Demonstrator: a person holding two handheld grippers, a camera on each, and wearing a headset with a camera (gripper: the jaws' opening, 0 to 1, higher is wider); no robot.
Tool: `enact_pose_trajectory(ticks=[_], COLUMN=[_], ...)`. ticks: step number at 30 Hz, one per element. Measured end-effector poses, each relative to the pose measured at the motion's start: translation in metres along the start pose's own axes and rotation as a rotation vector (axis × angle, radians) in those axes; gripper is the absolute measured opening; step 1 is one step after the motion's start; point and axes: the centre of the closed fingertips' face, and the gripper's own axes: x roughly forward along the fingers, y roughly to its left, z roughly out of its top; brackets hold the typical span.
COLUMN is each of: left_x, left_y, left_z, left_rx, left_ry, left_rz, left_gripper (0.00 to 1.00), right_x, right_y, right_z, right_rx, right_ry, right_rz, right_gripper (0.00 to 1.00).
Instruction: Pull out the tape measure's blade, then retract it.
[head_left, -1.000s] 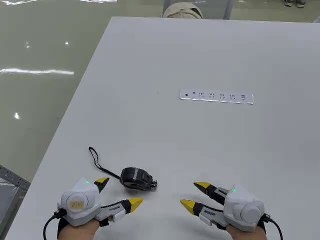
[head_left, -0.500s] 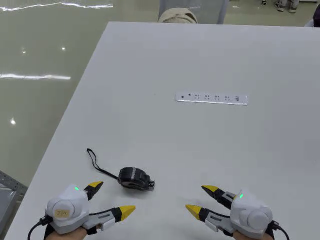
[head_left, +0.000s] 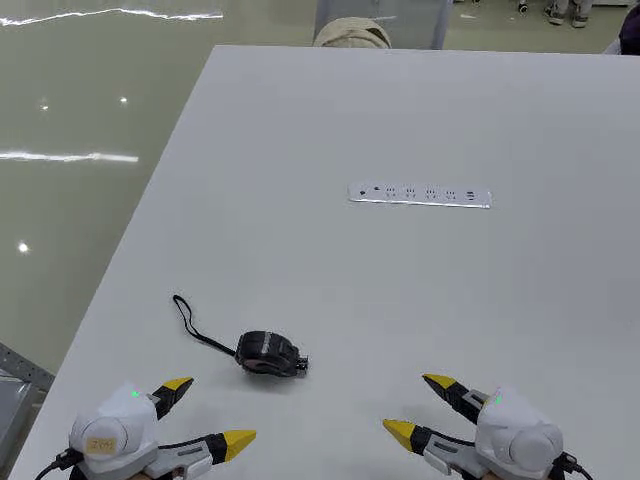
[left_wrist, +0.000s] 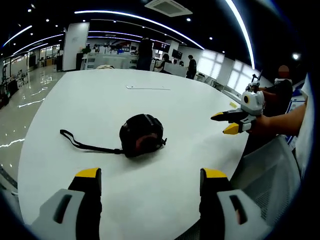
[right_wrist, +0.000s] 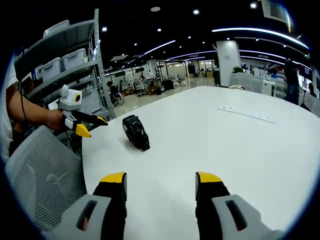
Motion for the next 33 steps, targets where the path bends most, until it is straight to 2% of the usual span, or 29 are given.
enact_pose_trajectory(ticks=[9,17,22,31,32,33], left_x=[-0.013,-0.024,-0.029,-0.031,-0.032,-0.033], left_y=[-0.003,-0.006,-0.002,-0.002,-0.002,-0.002], left_z=[-0.003,-0.006,-0.008,-0.012,-0.012,-0.012], left_rx=[-0.001,-0.024,-0.027,-0.031,-0.035,-0.043], left_ry=[-0.015,-0.03,-0.04,-0.04,-0.043,-0.048], left_rz=[-0.005,-0.009,0.006,0.014,0.014,0.013], left_gripper=[0.78,0.77,0.79,0.8,0.8,0.8], right_x=[-0.019,-0.036,-0.048,-0.064,-0.065,-0.067], right_y=[0.002,0.003,0.0,-0.002,0.0,-0.002], right_z=[0.007,-0.001,-0.004,-0.012,-0.008,-0.007], right_rx=[0.011,0.023,0.041,0.063,0.088,0.105], right_ry=[-0.039,-0.039,-0.055,-0.052,-0.086,-0.096], right_rz=[-0.027,-0.053,-0.09,-0.118,-0.109,-0.118], right_gripper=[0.61,0.65,0.73,0.76,0.77,0.77])
